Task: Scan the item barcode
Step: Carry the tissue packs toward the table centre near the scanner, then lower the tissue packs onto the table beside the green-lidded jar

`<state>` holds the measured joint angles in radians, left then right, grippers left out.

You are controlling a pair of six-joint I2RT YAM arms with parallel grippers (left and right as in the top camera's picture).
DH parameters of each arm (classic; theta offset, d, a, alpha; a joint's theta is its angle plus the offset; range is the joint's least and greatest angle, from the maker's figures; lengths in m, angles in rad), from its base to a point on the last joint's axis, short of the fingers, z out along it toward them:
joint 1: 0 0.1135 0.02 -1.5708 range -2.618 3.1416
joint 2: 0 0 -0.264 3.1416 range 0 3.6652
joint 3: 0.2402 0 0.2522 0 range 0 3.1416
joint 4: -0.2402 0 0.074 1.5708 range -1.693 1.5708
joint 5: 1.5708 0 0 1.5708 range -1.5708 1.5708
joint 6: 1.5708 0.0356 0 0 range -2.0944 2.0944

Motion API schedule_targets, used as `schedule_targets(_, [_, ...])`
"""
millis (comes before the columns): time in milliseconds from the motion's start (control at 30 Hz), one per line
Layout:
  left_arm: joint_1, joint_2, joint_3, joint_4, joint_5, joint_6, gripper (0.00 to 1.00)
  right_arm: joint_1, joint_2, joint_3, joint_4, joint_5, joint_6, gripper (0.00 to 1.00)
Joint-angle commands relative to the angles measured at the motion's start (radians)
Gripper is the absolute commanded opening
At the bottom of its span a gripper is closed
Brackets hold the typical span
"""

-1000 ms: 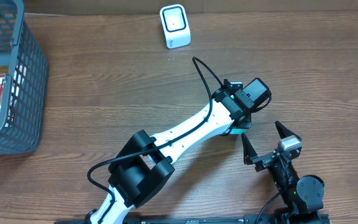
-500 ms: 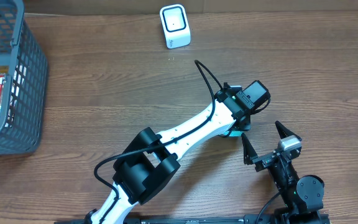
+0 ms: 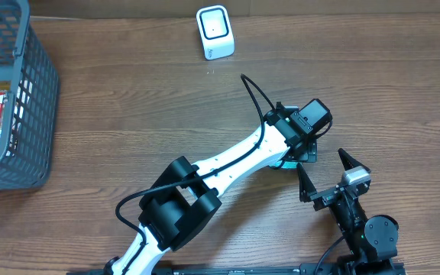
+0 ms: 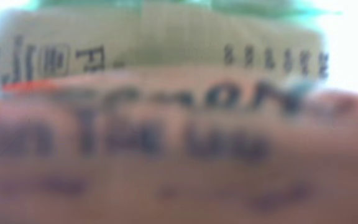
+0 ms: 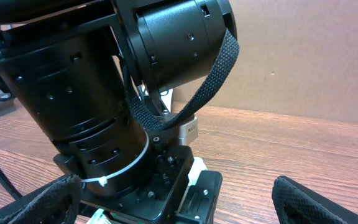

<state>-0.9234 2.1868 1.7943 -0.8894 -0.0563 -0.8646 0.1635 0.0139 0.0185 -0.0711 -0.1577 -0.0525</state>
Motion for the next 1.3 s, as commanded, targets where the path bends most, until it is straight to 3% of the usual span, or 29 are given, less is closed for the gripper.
schedule_targets(0, [0.000, 0.005, 0.053, -0.025, 0.005, 0.024, 1.00, -0.002, -0.010, -0.011, 0.005, -0.001, 0.000, 1.00])
schedule_targets(333, [0.014, 0.005, 0.232, -0.166, 0.005, 0.078, 1.00, -0.002, -0.010, -0.011, 0.005, -0.001, 0.000, 1.00])
schedule_targets(567, [0.025, 0.005, 0.232, -0.201, 0.001, 0.166, 1.00, -0.002, -0.010, -0.011, 0.005, -0.001, 0.000, 1.00])
schedule_targets(967, [0.026, 0.005, 0.135, -0.141, -0.003, 0.161, 1.00, -0.002, -0.010, -0.011, 0.005, -0.001, 0.000, 1.00])
schedule_targets(1033, [0.026, 0.005, 0.108, -0.111, -0.002, 0.161, 0.95, -0.002, -0.010, -0.011, 0.005, -0.001, 0.000, 1.00])
schedule_targets(1133, [0.026, 0.005, 0.092, -0.093, 0.002, 0.161, 0.75, -0.002, -0.010, -0.011, 0.005, -0.001, 0.000, 1.00])
schedule_targets(1267, [0.029, 0.005, 0.103, -0.093, 0.010, 0.162, 0.67, -0.002, -0.010, -0.011, 0.005, -0.001, 0.000, 1.00])
